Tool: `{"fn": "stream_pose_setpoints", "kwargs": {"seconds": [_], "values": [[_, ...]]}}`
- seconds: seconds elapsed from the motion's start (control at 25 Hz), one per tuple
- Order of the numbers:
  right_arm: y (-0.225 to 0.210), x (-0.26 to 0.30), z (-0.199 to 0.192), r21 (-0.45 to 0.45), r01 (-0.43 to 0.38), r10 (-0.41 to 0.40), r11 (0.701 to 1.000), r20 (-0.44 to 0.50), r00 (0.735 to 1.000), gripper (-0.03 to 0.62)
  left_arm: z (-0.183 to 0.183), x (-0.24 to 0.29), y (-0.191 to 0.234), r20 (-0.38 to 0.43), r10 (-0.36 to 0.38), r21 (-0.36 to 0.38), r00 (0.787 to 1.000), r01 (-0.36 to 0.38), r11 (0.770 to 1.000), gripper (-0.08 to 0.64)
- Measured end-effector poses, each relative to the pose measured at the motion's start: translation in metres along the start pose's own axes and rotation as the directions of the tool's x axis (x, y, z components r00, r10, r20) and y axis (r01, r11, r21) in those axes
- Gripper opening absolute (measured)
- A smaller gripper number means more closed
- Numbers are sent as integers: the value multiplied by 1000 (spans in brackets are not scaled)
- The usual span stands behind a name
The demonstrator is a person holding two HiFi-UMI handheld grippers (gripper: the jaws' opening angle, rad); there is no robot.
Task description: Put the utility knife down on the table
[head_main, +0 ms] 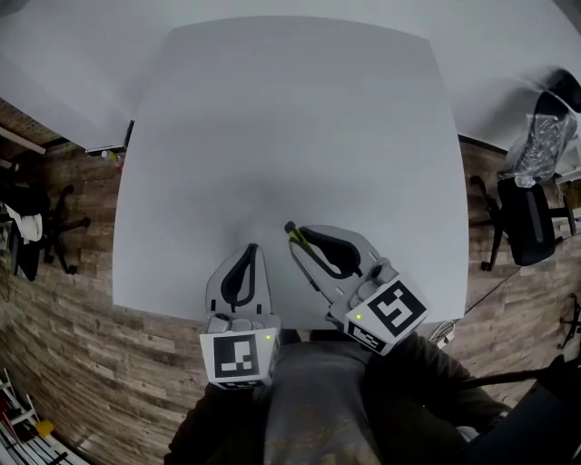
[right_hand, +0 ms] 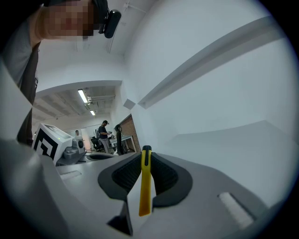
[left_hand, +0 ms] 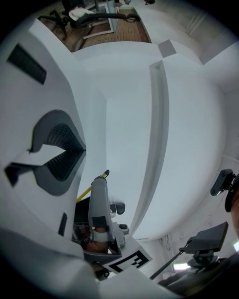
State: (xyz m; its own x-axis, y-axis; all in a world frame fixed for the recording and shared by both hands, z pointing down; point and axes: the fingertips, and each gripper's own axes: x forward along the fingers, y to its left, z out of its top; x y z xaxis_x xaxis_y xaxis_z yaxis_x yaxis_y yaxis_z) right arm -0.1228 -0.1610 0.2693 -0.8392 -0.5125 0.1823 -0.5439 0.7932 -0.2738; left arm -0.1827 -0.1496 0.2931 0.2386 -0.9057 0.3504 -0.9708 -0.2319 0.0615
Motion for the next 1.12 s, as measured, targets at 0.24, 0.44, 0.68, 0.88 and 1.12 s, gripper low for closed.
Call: {"fn": "stream_pose_setpoints", "kwargs": {"seconds": [0.24,0.44,0.68,0.88,1.12], "values": [[-10,39,4,0,44,-44,999,-19,999,63,4,26,30,-6,-51,-13,999,51,999,3],[-21,63,12,4,96,-96,995,-20,995,63,0,48,46,-27,-104,-28,994,103,994,3],[-43,67,4,13,130,-129,991,-44,991,63,-8,70,46,-61,-124,-39,990,121,992,3],[-63,75,-11,45,110,-106,993,-77,991,63,-18,91,45,-89,-104,-62,991,98,993,2],[-78,82,-34,88,92,-81,992,-114,990,63,-36,112,42,-136,-103,-66,985,95,993,2]]}}
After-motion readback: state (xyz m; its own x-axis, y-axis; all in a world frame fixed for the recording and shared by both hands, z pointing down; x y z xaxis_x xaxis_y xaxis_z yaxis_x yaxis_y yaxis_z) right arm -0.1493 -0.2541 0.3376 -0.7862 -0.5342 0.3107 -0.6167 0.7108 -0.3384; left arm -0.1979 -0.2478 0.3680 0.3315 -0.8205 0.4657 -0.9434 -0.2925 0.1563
